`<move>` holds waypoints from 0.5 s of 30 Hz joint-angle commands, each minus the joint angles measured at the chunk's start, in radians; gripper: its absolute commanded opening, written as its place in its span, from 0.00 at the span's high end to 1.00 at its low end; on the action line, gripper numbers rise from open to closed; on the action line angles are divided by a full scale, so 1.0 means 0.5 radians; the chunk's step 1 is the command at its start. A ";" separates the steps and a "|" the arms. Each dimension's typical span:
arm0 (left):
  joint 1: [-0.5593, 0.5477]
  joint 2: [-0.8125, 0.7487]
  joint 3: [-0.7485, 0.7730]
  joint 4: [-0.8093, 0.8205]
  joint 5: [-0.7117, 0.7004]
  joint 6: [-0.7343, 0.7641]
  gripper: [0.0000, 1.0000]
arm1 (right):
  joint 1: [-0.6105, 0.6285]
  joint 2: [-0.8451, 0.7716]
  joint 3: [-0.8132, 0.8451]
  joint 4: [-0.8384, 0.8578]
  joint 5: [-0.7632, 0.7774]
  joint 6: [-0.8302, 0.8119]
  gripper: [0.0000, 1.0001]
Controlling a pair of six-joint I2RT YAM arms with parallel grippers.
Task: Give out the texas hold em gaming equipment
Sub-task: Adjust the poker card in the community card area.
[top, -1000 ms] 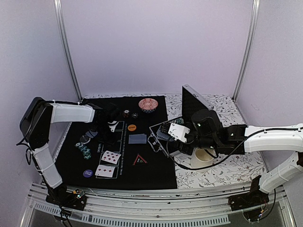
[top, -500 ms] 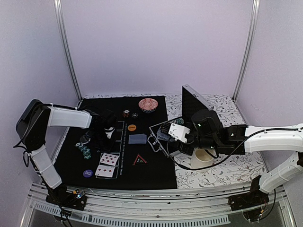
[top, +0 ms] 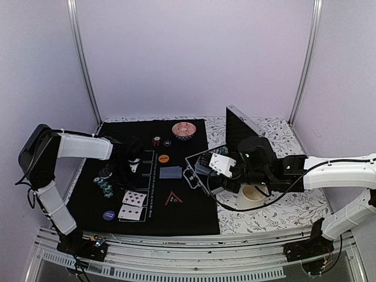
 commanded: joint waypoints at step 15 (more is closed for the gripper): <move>-0.583 -0.853 -0.085 1.326 1.140 0.255 0.24 | -0.008 0.031 0.092 0.035 -0.089 0.028 0.58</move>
